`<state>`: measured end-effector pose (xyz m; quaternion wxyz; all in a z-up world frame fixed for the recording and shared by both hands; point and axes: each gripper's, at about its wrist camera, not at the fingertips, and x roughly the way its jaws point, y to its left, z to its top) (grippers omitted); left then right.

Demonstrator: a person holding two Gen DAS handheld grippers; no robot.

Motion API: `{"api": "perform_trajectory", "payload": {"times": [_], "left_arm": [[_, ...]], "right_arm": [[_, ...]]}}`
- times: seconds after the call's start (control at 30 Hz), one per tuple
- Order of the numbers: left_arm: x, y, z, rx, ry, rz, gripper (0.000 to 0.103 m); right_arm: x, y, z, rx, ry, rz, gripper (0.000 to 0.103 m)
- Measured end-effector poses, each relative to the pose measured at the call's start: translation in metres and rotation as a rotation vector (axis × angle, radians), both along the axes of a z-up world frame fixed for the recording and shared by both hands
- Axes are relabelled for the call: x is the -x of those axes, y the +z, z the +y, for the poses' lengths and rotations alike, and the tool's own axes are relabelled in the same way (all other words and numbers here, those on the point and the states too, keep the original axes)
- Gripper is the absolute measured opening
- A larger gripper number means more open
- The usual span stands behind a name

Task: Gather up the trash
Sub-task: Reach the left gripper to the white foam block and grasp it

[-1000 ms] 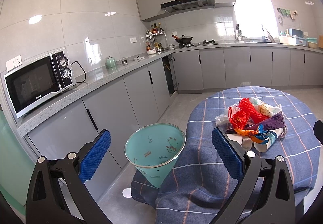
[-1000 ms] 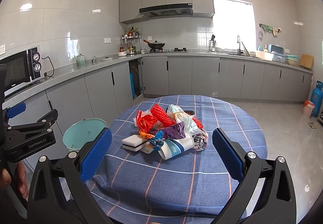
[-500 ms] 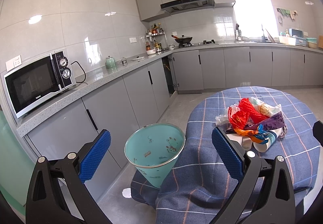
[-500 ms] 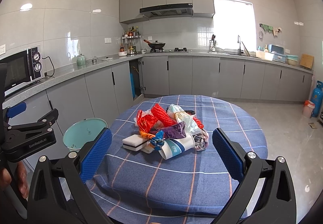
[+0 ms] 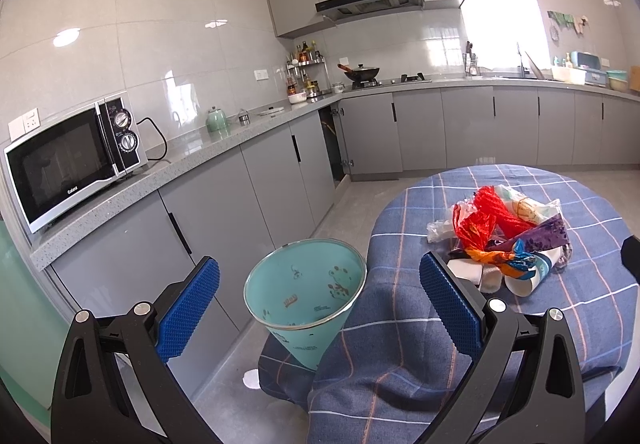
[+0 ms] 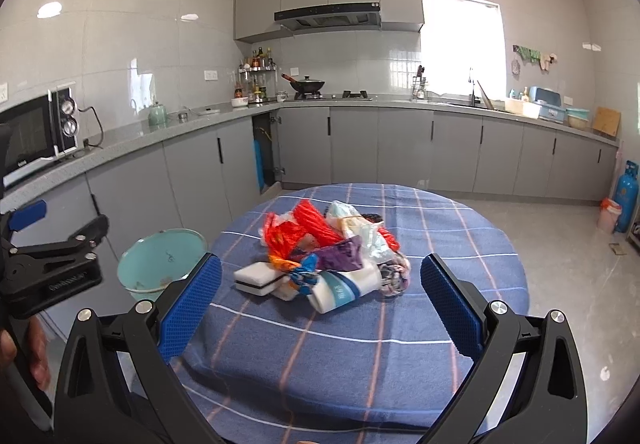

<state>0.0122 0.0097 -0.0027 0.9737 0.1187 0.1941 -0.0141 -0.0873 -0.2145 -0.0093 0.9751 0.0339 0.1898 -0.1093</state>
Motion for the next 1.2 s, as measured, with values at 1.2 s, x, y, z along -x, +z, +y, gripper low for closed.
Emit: {"api": "perform_trajectory", "payload": {"times": [1.2], "left_arm": [[-0.109,-0.117,-0.123,-0.071,-0.239,0.222,0.099]], "right_arm": [[-0.088,-0.082,-0.089,-0.034,-0.141,0.091,0.086]]}}
